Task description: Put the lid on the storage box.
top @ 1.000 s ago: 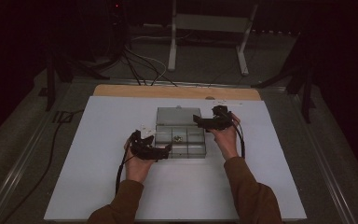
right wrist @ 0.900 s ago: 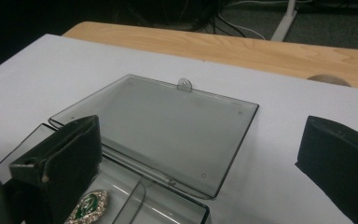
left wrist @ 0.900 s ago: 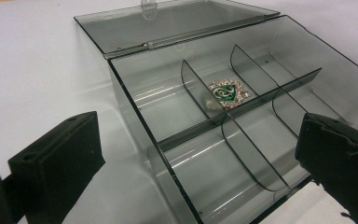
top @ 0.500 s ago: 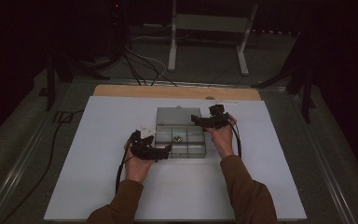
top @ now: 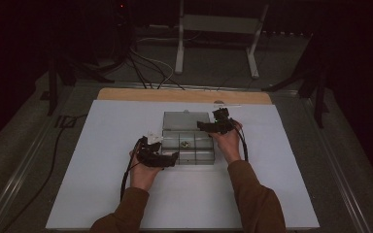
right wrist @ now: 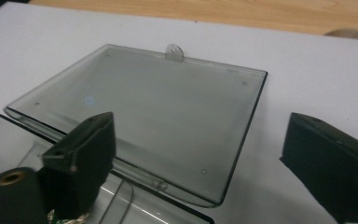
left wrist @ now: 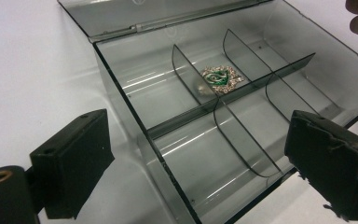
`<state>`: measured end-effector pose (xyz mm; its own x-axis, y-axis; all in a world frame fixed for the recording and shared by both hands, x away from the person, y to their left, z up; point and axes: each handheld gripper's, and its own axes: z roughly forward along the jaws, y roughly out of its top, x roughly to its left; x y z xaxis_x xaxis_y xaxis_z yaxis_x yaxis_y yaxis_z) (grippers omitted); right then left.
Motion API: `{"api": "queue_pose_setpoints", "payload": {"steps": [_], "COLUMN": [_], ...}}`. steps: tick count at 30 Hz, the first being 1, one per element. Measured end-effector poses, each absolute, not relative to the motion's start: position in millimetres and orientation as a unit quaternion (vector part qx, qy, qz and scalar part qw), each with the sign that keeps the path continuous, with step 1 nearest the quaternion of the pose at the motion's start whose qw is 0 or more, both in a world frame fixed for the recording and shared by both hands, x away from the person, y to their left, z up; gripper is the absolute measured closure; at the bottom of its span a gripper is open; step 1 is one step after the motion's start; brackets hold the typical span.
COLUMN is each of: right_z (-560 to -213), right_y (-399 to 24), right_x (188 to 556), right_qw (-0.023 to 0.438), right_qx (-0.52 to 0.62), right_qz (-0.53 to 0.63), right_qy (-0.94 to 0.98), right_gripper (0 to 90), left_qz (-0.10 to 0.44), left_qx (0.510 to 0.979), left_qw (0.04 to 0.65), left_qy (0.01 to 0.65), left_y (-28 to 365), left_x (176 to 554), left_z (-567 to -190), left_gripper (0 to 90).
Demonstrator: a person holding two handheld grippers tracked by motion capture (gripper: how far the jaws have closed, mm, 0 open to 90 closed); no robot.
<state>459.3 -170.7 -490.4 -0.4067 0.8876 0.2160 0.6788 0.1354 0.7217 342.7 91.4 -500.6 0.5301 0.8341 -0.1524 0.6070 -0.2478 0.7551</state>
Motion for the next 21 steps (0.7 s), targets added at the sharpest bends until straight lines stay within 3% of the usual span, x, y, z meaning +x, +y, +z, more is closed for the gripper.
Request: {"api": "queue_pose_setpoints", "payload": {"steps": [8, 15, 18, 21], "right_z": [-500, -503, -502, -503], "right_y": [-171, -172, -173, -174], "right_x": [463, 466, 467, 468], "right_qw": [0.106, 0.079, 0.072, 0.063], "right_qx": [0.544, 0.563, 0.565, 0.570], "right_qz": [0.381, 0.380, 0.378, 0.381], "right_qy": [0.740, 0.730, 0.729, 0.725], "right_gripper": [26.0, 35.7, 36.6, 36.6], "left_qz": [0.152, 0.155, 0.163, 0.168], "left_qx": [0.774, 0.770, 0.772, 0.774], "left_qw": [0.382, 0.368, 0.363, 0.356], "left_qy": [0.482, 0.498, 0.496, 0.496], "left_y": [95, 97, 96, 95], "left_x": [344, 346, 344, 344], "left_z": [-505, -506, -508, -509], "left_gripper": [18.2, 53.1, 63.7, 67.8]}}
